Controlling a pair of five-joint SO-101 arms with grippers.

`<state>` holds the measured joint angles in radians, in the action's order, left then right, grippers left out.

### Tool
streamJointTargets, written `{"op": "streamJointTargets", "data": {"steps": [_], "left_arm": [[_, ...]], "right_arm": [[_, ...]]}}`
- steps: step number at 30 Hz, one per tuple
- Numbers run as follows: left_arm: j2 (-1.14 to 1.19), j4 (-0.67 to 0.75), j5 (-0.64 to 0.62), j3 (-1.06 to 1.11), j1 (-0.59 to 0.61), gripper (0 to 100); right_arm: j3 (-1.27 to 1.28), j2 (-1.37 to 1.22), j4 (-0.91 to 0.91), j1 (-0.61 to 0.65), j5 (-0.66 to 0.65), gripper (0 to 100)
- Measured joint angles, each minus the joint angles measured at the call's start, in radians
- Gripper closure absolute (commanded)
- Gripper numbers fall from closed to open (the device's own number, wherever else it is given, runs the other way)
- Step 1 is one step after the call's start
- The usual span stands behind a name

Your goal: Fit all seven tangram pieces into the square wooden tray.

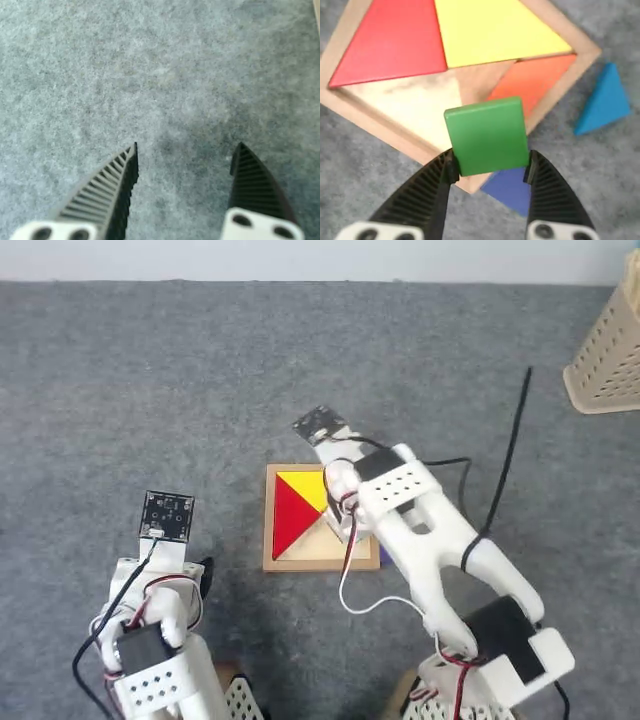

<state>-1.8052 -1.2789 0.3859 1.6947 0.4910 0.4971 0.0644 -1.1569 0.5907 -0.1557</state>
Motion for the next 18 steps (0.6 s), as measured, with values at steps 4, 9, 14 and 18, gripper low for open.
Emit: {"op": "streamJointTargets", "data": {"steps": [4, 9, 14, 18], "left_arm": [[0.0, 0.0, 0.0, 0.0, 0.0, 72], [0.0, 0.0, 0.0, 0.0, 0.0, 72], [0.0, 0.0, 0.0, 0.0, 0.0, 72], [0.0, 0.0, 0.0, 0.0, 0.0, 72]], "right_arm": [[0.021, 0.002, 0.009, 0.048, 0.003, 86.4], [0.055, 0.002, 0.057, 0.118, 0.003, 86.4], [0.055, 0.002, 0.068, 0.123, 0.006, 86.3], [0.055, 0.002, 0.068, 0.126, 0.006, 86.1]]}}
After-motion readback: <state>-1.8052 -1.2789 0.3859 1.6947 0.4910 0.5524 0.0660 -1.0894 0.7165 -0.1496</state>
